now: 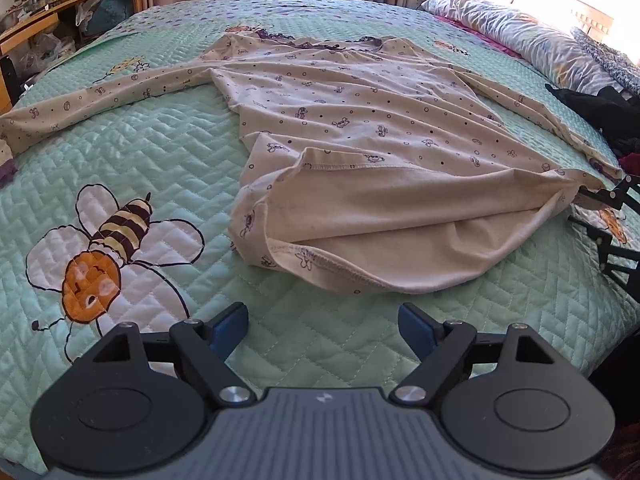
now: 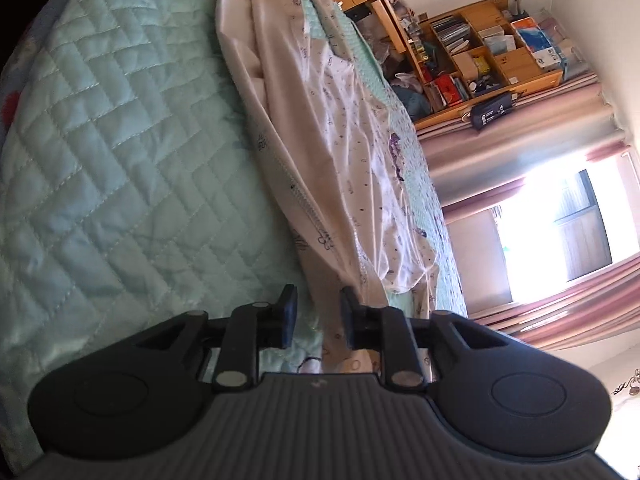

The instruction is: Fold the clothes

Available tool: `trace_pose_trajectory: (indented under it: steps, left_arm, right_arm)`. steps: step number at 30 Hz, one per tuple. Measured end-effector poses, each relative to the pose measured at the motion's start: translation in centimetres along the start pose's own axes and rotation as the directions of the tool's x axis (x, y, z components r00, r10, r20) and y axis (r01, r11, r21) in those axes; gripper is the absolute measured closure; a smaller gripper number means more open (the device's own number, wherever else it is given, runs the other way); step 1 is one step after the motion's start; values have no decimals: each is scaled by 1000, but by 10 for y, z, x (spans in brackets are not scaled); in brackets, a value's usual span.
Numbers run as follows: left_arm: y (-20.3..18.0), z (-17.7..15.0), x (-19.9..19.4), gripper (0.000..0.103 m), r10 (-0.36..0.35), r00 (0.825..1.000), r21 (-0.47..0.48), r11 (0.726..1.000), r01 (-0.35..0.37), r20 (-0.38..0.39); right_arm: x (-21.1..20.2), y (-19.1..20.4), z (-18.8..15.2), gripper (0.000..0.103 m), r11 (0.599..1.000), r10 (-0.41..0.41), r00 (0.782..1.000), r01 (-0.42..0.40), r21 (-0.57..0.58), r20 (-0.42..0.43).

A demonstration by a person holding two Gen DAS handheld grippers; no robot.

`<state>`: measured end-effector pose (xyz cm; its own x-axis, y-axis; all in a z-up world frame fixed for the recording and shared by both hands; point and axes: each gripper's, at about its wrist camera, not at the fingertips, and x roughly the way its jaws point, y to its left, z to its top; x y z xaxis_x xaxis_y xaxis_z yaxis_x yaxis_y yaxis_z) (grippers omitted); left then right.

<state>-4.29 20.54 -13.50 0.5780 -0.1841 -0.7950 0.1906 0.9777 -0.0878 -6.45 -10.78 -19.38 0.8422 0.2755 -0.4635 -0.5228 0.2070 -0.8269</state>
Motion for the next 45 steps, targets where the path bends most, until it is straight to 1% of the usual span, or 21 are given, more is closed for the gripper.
trace_pose_trajectory:
  steps: [9, 14, 20, 22, 23, 24, 25, 26, 27, 28, 29, 30, 31, 32, 33, 36, 38, 40, 41, 42, 45]
  left_arm:
    - [-8, 0, 2, 18, -8, 1000, 34, 999, 9, -11]
    - [-11, -1, 2, 18, -13, 1000, 45, 999, 13, -13]
    - [-11, -1, 1, 18, -11, 1000, 42, 999, 11, -14]
    - [-11, -2, 0, 18, -11, 1000, 38, 999, 12, -12]
    - [-11, -2, 0, 18, -11, 1000, 36, 999, 12, -11]
    - [-11, -3, 0, 18, -11, 1000, 38, 999, 11, -10]
    - [-11, -3, -1, 18, -10, 1000, 41, 999, 11, -10]
    - [-11, -4, -2, 18, -16, 1000, 38, 999, 17, -5]
    - [-11, -5, -3, 18, -24, 1000, 34, 999, 24, 0]
    - [-10, -6, -5, 18, -32, 999, 30, 999, 31, 5]
    - [-10, -7, -7, 18, -39, 999, 26, 999, 39, 10]
    - [-10, -9, -8, 17, -47, 999, 22, 999, 46, 16]
    - [-9, -10, -10, 17, -54, 998, 18, 998, 54, 21]
    - [-8, -10, -10, 16, -64, 998, 8, 998, 64, 27]
    - [-7, -8, -8, 16, -71, 997, -8, 997, 71, 35]
    - [-3, -4, -4, 16, -97, 993, -62, 993, 101, 67]
    - [0, -1, -2, 17, -123, 987, -98, 986, 133, 98]
    - [2, 1, -2, 24, -142, 982, -120, 980, 157, 123]
    - [2, 2, -3, 31, -147, 981, -122, 979, 163, 130]
    - [2, 3, -4, 35, -152, 979, -124, 978, 169, 137]
    - [2, 4, -6, 38, -156, 976, -128, 976, 175, 152]
  right_arm:
    - [0, -3, -2, 70, 999, -45, 998, 45, -13, 35]
    - [6, -1, -5, 70, 999, -36, 999, 37, -25, 18]
    - [6, 2, -5, 71, 998, -48, 998, 50, -46, 39]
    - [5, 3, -5, 76, 997, -53, 998, 55, -53, 41]
    - [5, 4, -5, 90, 997, -55, 998, 57, -56, 42]
    - [5, 4, -5, 98, 996, -57, 997, 60, -60, 43]
    - [4, 3, -5, 100, 998, -48, 998, 49, -45, 41]
    - [2, -2, -3, 102, 1000, -28, 999, 28, 1, 37]
    - [0, -8, -1, 102, 998, -7, 999, 5, 59, 33]
    - [-5, -17, 0, 102, 988, 22, 999, -28, 150, 38]
    - [-11, -28, 0, 103, 964, 56, 997, -68, 258, 51]
    - [-18, -40, -2, 103, 921, 97, 992, -119, 372, 77]
    - [-25, -52, -5, 103, 857, 139, 984, -177, 484, 114]
    - [-30, -58, -8, 103, 819, 157, 979, -202, 537, 129]
    - [-34, -59, -11, 103, 803, 163, 978, -208, 558, 129]
    - [-38, -53, -19, 103, 780, 180, 977, -213, 589, 115]
    - [-38, -48, -21, 103, 785, 178, 978, -205, 585, 105]
    - [-32, -46, -18, 103, 794, 174, 980, -198, 575, 97]
    - [-28, -46, -17, 102, 798, 170, 981, -192, 572, 93]
    - [-27, -44, -17, 102, 803, 168, 982, -188, 566, 87]
    - [-28, -40, -21, 102, 815, 162, 984, -177, 552, 77]
